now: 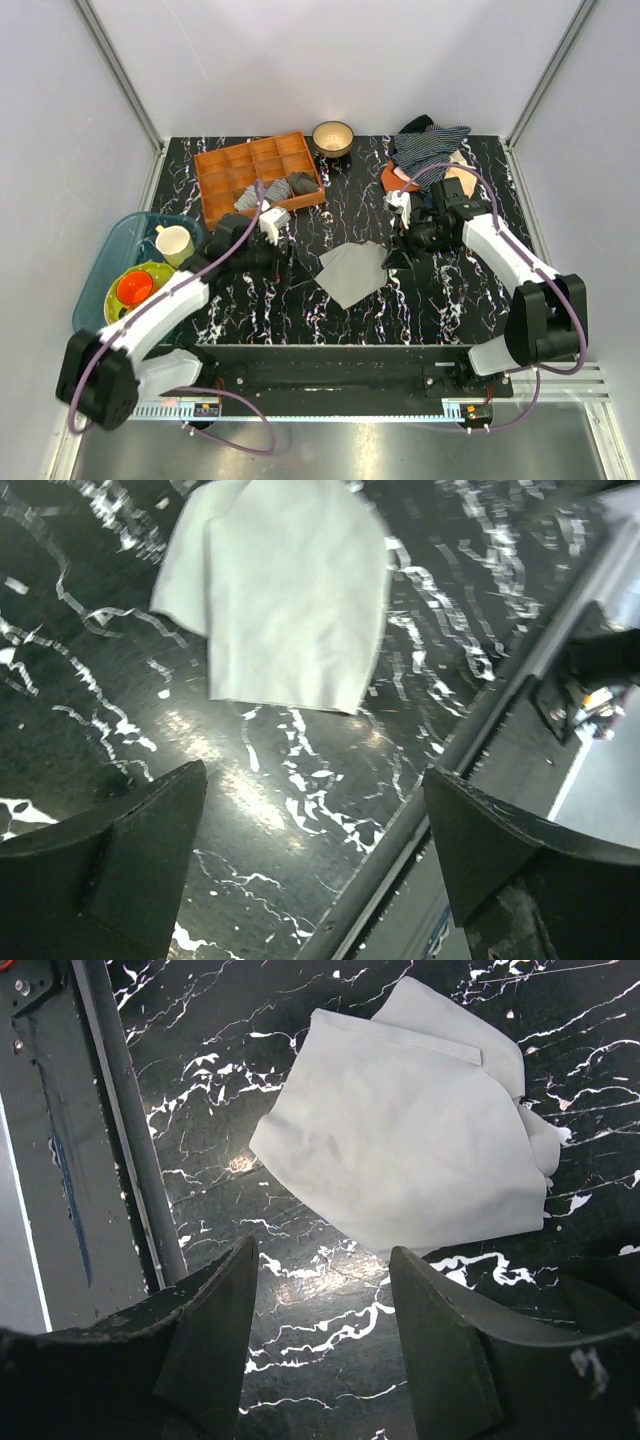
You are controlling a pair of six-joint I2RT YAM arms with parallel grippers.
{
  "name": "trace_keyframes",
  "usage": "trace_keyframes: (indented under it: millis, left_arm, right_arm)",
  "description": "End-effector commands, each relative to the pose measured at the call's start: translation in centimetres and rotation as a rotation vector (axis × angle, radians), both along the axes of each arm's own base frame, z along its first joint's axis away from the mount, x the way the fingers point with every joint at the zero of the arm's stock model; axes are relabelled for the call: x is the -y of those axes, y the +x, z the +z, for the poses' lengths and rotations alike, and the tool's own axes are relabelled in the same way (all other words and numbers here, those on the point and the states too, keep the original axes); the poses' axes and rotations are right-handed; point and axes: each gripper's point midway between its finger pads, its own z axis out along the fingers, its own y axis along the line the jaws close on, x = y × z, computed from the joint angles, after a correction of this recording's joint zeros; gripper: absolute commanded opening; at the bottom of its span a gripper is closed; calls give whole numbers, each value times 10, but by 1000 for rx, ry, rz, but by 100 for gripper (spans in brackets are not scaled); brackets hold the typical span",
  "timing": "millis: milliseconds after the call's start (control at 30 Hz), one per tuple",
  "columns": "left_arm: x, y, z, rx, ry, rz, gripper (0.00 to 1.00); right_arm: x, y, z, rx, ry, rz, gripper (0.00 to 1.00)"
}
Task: Roll the underwear
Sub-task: Place the underwear at the center of the board, then flatten out the underwear at the center of the board.
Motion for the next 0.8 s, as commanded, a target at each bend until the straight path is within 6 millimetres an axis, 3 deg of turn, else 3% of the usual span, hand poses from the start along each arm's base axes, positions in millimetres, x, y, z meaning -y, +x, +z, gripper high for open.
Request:
trace_keyframes:
  millis: [0, 67, 100, 133, 200, 300, 400, 600, 700, 733, 767]
  left_arm:
    - [10, 38, -31, -114, 114, 115, 92]
    - [23, 53, -35, -110, 150, 119, 92]
    - [33, 53, -59, -153, 206, 93, 91]
    - [36, 58, -67, -162, 240, 95, 90]
    - [55, 64, -84, -194, 293, 54, 80]
    - [64, 69, -107, -212, 412, 38, 70]
    - [62, 63, -127, -244, 529, 31, 62]
    - [54, 58, -140, -225, 686, 30, 47]
    - [57, 54, -134, -230, 676, 11, 22]
    - [59, 52, -130, -228, 667, 6, 8]
    - [61, 52, -123, -219, 653, 7, 2]
  right_arm:
    - [-7, -8, 14, 65, 88, 84, 64]
    - [-7, -8, 16, 63, 89, 83, 64]
    - [-6, -8, 18, 66, 93, 81, 64]
    - [-5, -8, 20, 68, 98, 77, 64]
    - [-4, -8, 24, 78, 108, 71, 64]
    - [0, -7, 31, 87, 125, 59, 64]
    - [2, -6, 35, 90, 138, 49, 64]
    - [3, -6, 39, 87, 152, 46, 64]
    - [6, -5, 40, 88, 153, 38, 64]
    - [6, -5, 41, 87, 155, 35, 64]
    - [9, -3, 43, 87, 158, 26, 64]
